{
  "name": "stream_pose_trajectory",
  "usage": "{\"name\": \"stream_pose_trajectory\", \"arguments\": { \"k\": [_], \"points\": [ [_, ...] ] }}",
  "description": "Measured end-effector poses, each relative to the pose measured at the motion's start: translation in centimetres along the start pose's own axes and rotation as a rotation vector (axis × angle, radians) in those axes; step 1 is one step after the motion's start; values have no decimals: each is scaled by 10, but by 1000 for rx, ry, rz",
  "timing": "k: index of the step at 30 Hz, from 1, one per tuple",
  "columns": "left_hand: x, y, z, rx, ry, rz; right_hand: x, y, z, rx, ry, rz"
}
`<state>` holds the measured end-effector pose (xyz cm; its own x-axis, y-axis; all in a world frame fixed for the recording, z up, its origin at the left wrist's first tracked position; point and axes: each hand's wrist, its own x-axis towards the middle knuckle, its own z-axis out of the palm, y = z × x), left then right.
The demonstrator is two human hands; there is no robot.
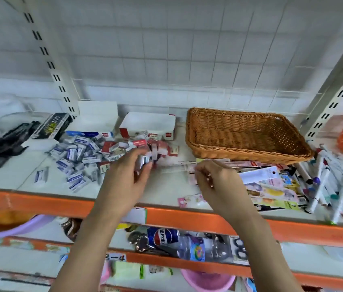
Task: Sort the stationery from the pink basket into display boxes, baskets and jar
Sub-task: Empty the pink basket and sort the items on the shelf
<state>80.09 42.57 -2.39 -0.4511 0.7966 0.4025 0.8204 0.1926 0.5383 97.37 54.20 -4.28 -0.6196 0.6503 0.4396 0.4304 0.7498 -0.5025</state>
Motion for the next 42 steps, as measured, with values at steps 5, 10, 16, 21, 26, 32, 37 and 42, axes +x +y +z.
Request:
{"name": "stream_pose_trajectory", "arguments": {
  "k": [5, 10, 16, 21, 26, 32, 37, 42],
  "points": [
    [-5, -96, -71, -49, 160, -126, 38, -85, 77, 44, -50, -94],
    [-3, -224, -145, -33, 212, -183, 77, -184, 171, 111, -57, -122],
    [2, -343, -213, 47, 184, -280, 111, -270, 249, 59, -119, -101],
    [21, -397, -234, 65, 186, -300, 130, -298, 282, 1, -192, -85],
    [48, -421, -241, 150, 183, -279, 145, -311, 305, -4, -249, -69],
    [70, -452, -259, 353, -1, -85, 169, -345, 341, 37, -248, -58],
    [92, -488, -307, 264, 33, 95, 203, -395, 381, 40, -200, -65],
    [109, -561, -381, 258, 22, 177, 241, -482, 434, 119, -94, -35]
  ]
}}
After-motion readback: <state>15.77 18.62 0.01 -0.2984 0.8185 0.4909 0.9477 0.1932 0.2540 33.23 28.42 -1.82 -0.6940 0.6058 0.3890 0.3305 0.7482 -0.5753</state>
